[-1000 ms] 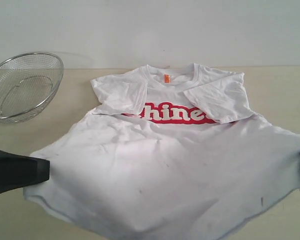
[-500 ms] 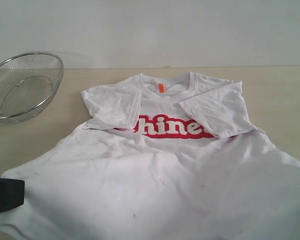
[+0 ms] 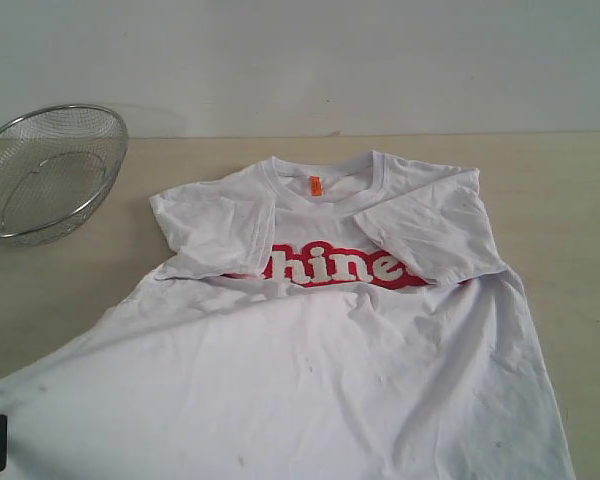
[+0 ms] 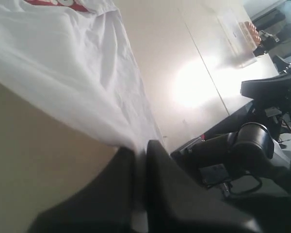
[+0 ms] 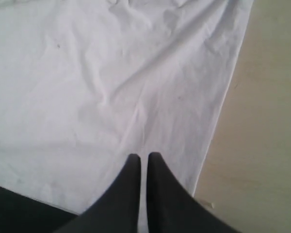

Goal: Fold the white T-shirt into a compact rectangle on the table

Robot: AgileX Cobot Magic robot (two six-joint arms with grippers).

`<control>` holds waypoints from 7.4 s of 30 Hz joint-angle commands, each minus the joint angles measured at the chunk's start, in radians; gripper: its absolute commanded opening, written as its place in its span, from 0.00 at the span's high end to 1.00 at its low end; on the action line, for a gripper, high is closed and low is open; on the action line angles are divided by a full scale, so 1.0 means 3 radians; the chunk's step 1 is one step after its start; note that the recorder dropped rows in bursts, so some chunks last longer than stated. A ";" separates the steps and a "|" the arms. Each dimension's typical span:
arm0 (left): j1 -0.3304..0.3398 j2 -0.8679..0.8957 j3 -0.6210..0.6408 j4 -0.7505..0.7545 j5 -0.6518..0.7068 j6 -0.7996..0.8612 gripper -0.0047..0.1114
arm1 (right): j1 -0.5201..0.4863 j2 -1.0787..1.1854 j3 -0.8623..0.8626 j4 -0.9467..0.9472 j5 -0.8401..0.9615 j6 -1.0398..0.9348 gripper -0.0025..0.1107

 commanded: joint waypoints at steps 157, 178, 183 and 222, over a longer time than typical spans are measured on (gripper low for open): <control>0.0005 -0.0038 0.0014 0.0146 -0.0085 0.0320 0.92 | 0.1018 0.3673 0.1638 0.0912 -0.2849 0.0476 0.98; 0.0005 -0.0038 0.0014 0.0153 -0.0104 0.0320 0.92 | 0.1018 0.2526 0.1281 0.1491 -0.2424 0.0111 0.98; 0.0005 -0.0038 0.0014 0.0153 -0.0118 0.0320 0.92 | 0.1018 0.2457 0.1093 0.1477 -0.2346 0.0111 0.98; 0.0005 0.2075 -0.0905 0.0071 -0.1343 0.1493 0.92 | -0.0048 0.2366 -0.0193 0.1051 -0.2563 -0.0268 0.98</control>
